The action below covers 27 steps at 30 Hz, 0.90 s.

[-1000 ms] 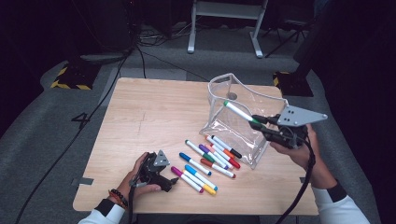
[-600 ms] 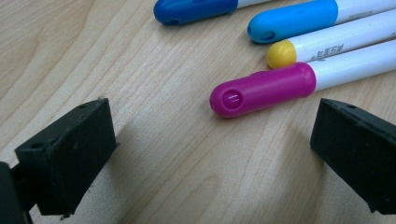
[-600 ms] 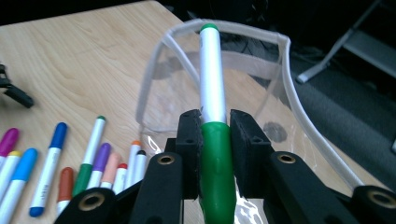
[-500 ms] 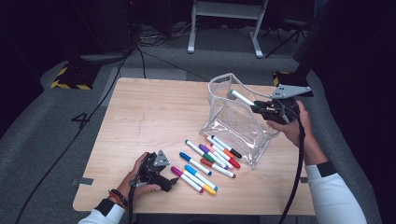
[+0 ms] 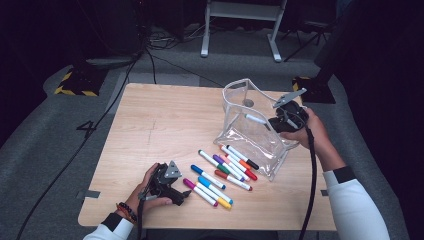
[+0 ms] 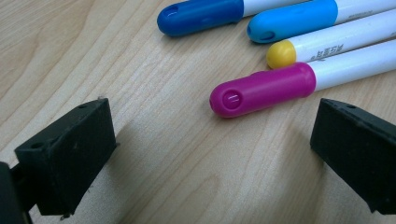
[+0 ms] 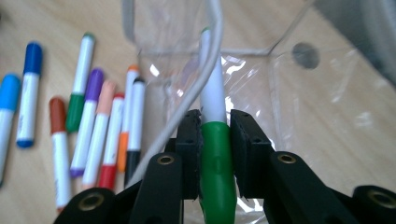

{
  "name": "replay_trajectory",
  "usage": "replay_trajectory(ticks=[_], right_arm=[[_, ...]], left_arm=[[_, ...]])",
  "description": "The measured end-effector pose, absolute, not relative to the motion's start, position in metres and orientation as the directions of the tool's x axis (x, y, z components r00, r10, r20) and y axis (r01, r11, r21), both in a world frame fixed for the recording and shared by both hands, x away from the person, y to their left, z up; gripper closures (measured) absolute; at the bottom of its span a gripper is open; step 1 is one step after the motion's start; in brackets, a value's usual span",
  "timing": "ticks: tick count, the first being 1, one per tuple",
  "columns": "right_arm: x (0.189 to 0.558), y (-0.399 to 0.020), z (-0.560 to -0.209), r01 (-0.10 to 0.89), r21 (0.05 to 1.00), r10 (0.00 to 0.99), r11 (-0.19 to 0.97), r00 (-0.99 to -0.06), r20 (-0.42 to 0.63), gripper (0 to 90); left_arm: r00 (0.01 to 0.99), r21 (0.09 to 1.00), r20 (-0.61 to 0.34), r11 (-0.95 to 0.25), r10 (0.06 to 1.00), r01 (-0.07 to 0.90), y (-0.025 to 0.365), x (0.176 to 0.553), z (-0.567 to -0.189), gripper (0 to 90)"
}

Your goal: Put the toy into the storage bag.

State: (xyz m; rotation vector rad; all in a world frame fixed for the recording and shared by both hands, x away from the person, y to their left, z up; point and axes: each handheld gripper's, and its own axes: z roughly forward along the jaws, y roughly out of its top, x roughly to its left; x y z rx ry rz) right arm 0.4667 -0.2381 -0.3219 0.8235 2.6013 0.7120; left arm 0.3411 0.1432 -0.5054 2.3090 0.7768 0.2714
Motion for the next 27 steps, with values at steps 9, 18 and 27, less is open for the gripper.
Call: replay_trajectory(ticks=[9,18,27], right_arm=[[0.465,-0.23,-0.327,0.453,0.456,0.556,0.766,-0.823,-0.115,72.0],[0.467,-0.237,-0.322,0.463,0.493,0.587,0.737,-0.8,-0.127,58.0],[0.45,-0.263,-0.305,0.42,0.666,0.652,0.617,-0.747,-0.132,43.8]], left_arm=[[0.799,0.663,-0.016,-0.592,0.601,0.458,0.143,0.341,-0.505,0.4],[0.799,0.663,-0.017,-0.592,0.6,0.459,0.143,0.341,-0.505,0.4],[0.798,0.662,-0.015,-0.592,0.602,0.459,0.143,0.341,-0.505,0.5]])
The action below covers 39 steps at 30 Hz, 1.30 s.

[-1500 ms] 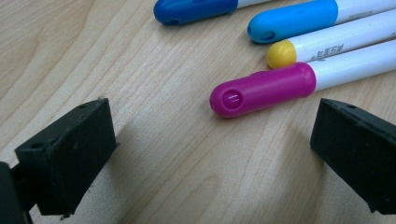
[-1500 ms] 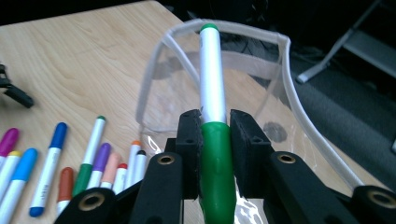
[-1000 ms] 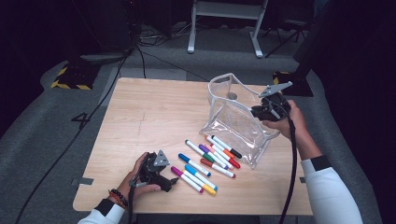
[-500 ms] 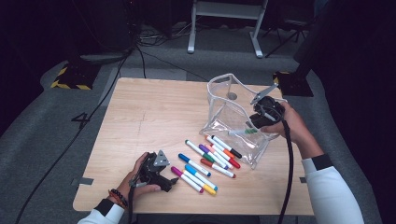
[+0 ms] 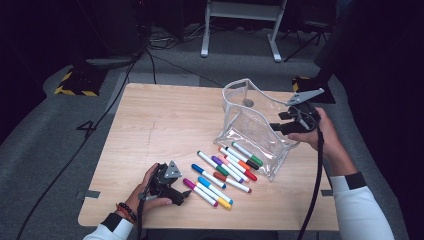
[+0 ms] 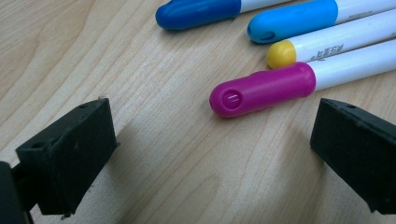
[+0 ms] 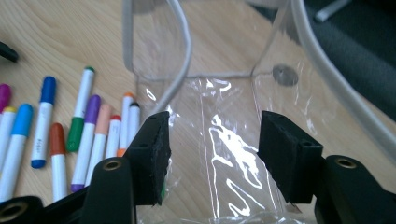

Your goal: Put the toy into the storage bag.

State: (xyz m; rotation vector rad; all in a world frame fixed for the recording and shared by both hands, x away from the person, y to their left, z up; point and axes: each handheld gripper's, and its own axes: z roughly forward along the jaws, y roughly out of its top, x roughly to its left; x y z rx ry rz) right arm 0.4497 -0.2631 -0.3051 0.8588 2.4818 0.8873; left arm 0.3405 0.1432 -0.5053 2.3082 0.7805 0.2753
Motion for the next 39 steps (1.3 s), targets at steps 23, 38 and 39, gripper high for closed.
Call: replay_trajectory(ticks=[23,38,39], right_arm=[[0.329,-0.268,-0.322,0.184,0.854,0.543,0.487,-0.829,-0.131,40.3],[0.296,-0.235,-0.417,0.192,0.796,0.421,0.574,-0.903,-0.086,46.3],[0.297,-0.232,-0.424,0.191,0.787,0.413,0.587,-0.907,-0.088,47.1]], left_arm=[[0.797,0.662,-0.016,-0.591,0.604,0.461,0.143,0.34,-0.505,0.4],[0.796,0.661,-0.016,-0.591,0.605,0.463,0.144,0.339,-0.505,0.4],[0.797,0.659,-0.015,-0.593,0.604,0.462,0.144,0.339,-0.505,0.4]])
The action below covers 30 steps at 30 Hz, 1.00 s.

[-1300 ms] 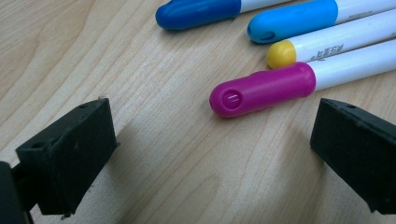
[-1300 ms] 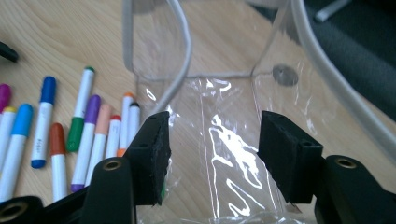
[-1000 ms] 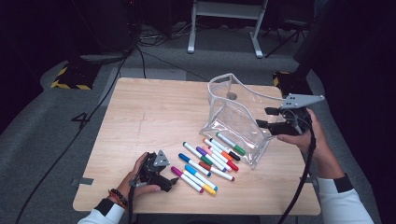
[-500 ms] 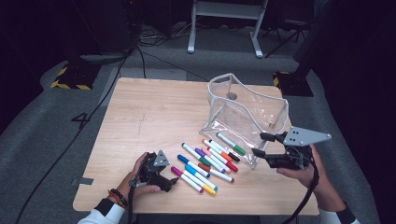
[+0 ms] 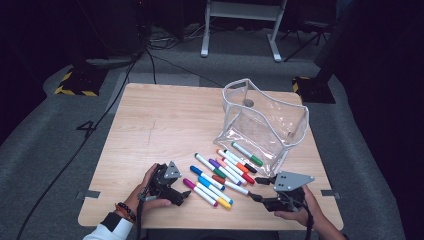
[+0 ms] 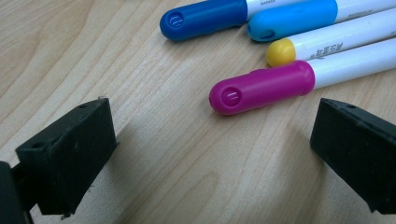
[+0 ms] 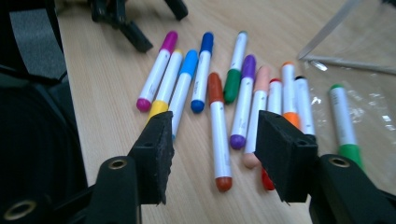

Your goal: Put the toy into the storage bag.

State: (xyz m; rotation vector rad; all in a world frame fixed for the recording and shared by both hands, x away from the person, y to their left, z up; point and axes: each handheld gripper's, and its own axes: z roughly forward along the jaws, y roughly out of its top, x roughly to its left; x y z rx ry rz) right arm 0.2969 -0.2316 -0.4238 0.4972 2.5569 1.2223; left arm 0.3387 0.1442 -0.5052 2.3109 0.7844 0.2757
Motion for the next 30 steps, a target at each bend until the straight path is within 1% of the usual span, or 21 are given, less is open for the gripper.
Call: replay_trajectory(ticks=[4,6,8,9,11,13,15,17,18,25,30], right_arm=[[0.305,-0.216,-0.446,0.181,0.766,0.381,0.616,-0.92,-0.089,51.2],[0.31,-0.207,-0.454,0.178,0.759,0.371,0.627,-0.924,-0.09,55.5],[0.313,-0.195,-0.461,0.164,0.736,0.359,0.656,-0.927,-0.113,58.5],[0.317,-0.189,-0.465,0.17,0.724,0.367,0.668,-0.922,-0.122,62.4],[0.323,-0.181,-0.47,0.173,0.72,0.357,0.673,-0.927,-0.112,64.1],[0.329,-0.175,-0.473,0.175,0.71,0.368,0.682,-0.921,-0.126,65.3],[0.336,-0.171,-0.476,0.189,0.713,0.37,0.675,-0.923,-0.105,66.4],[0.342,-0.167,-0.479,0.2,0.704,0.387,0.682,-0.915,-0.114,67.0],[0.347,-0.164,-0.482,0.208,0.703,0.376,0.68,-0.922,-0.091,68.3],[0.355,-0.154,-0.487,0.219,0.686,0.385,0.694,-0.918,-0.096,72.4],[0.361,-0.144,-0.492,0.233,0.684,0.372,0.692,-0.926,-0.061,71.9]], left_arm=[[0.798,0.659,-0.015,-0.594,0.603,0.461,0.144,0.337,-0.505,0.4],[0.798,0.659,-0.015,-0.594,0.603,0.461,0.144,0.337,-0.505,0.4],[0.798,0.659,-0.015,-0.594,0.602,0.461,0.144,0.337,-0.505,0.4],[0.798,0.659,-0.015,-0.594,0.603,0.461,0.144,0.337,-0.505,0.4],[0.798,0.659,-0.015,-0.594,0.603,0.461,0.144,0.337,-0.505,0.4],[0.798,0.659,-0.015,-0.594,0.602,0.46,0.144,0.337,-0.505,0.4],[0.798,0.66,-0.014,-0.594,0.602,0.46,0.144,0.337,-0.505,0.4],[0.798,0.66,-0.014,-0.595,0.602,0.46,0.144,0.337,-0.505,0.4],[0.799,0.661,-0.015,-0.594,0.601,0.459,0.144,0.336,-0.505,0.4],[0.811,0.662,-0.016,-0.602,0.585,0.447,0.141,0.334,-0.505,0.4],[0.812,0.662,-0.014,-0.603,0.584,0.445,0.141,0.333,-0.505,0.4]])
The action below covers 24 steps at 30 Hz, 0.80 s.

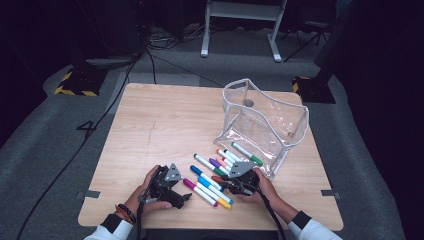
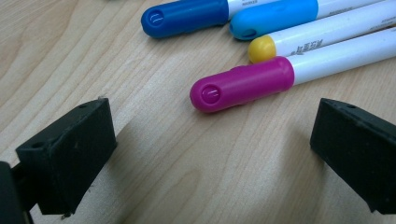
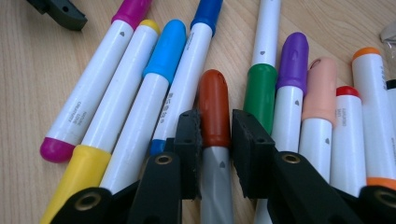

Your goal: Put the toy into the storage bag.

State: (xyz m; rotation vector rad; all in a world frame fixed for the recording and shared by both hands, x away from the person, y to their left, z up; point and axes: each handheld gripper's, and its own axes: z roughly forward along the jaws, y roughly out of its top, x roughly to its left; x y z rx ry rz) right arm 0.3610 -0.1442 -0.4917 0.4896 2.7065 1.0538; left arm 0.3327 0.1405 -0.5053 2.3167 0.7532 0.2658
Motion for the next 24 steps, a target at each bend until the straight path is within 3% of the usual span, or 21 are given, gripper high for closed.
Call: replay_trajectory(ticks=[6,15,24], right_arm=[[0.365,-0.148,-0.493,0.278,0.69,0.39,0.669,-0.921,-0.008,72.8],[0.361,-0.154,-0.492,0.245,0.697,0.368,0.674,-0.929,-0.03,74.4],[0.35,-0.183,-0.449,0.216,0.787,0.401,0.578,-0.915,-0.044,74.5]], left_arm=[[0.814,0.662,-0.016,-0.604,0.58,0.443,0.14,0.332,-0.505,0.4],[0.815,0.66,-0.017,-0.606,0.579,0.444,0.14,0.332,-0.505,0.4],[0.817,0.662,-0.017,-0.606,0.576,0.441,0.141,0.332,-0.505,0.4]])
